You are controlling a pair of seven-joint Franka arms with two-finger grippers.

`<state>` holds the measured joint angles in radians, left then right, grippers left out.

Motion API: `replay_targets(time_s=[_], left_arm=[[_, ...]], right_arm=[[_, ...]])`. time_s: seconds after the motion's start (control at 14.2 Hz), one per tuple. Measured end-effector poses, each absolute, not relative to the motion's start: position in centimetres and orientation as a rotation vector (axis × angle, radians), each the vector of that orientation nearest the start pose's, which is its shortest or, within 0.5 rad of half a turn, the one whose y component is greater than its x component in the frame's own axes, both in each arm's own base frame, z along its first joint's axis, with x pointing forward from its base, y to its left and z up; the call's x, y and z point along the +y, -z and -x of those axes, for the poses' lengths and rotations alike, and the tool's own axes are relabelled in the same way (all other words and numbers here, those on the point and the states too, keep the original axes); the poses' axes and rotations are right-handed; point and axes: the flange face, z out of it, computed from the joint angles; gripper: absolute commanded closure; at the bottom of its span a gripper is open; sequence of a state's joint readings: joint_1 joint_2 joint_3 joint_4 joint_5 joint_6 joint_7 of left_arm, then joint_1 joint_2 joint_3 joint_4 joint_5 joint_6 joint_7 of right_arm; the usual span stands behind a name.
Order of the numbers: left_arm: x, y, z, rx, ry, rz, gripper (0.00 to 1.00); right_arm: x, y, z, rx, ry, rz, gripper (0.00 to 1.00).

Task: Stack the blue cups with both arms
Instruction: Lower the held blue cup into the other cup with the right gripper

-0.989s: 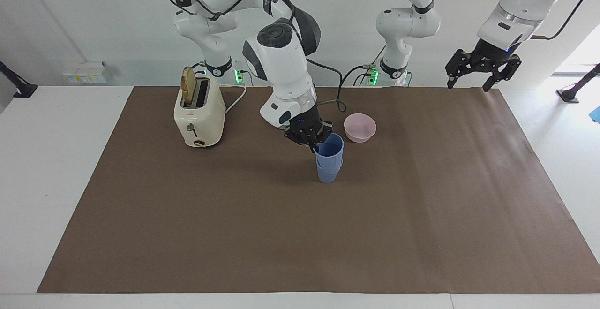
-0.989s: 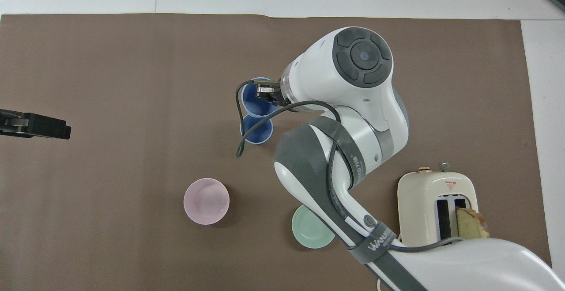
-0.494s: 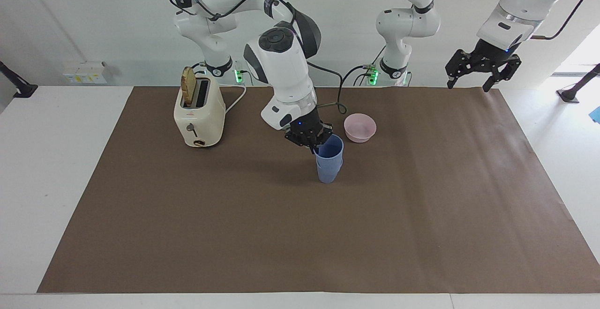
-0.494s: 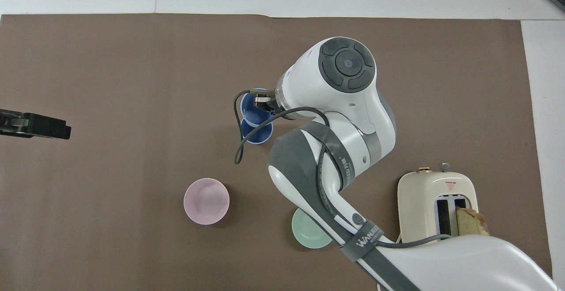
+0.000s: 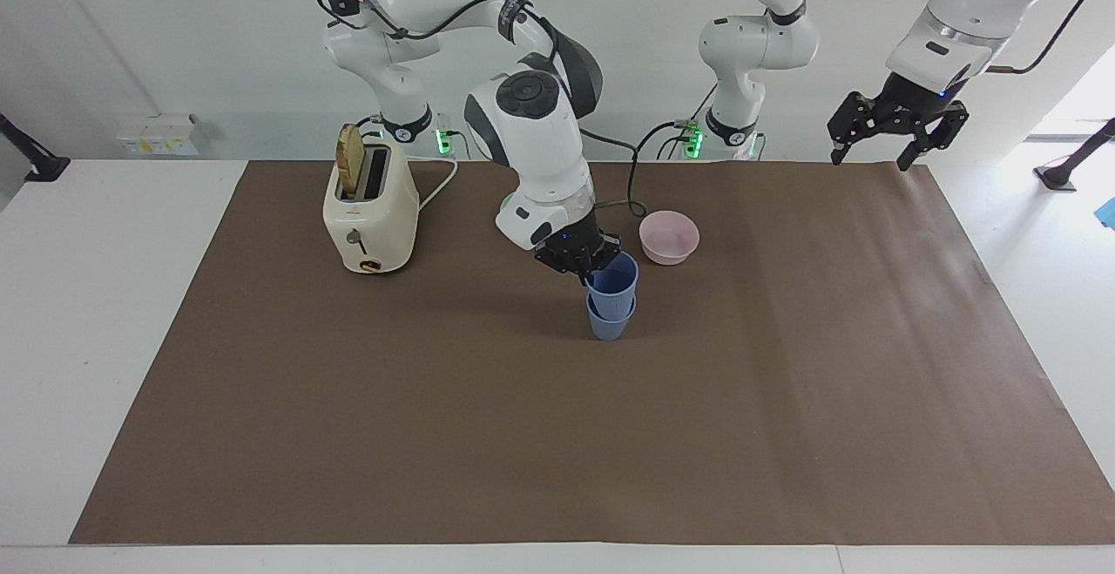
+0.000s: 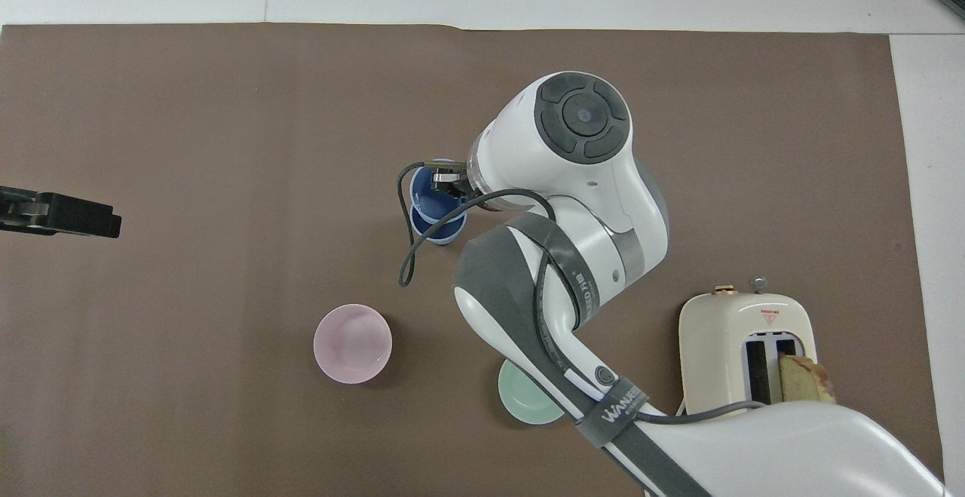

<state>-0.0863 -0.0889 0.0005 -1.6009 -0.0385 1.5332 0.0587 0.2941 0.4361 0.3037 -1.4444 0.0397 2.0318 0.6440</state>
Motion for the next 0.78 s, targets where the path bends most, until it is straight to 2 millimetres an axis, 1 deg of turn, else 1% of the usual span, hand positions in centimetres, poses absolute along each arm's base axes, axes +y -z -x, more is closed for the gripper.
replay_targets(time_s=[0.35, 0.78], left_arm=[[-4.9, -65.5, -52.1, 0.232, 0.033, 3.172, 0.00], [-4.9, -65.5, -52.1, 0.232, 0.033, 3.172, 0.00]], right_arm=[[36.6, -46.1, -59.4, 0.141, 0.038, 2.920, 1.00], [37.3, -44.4, -58.5, 0.120, 0.000, 2.938, 1.00]])
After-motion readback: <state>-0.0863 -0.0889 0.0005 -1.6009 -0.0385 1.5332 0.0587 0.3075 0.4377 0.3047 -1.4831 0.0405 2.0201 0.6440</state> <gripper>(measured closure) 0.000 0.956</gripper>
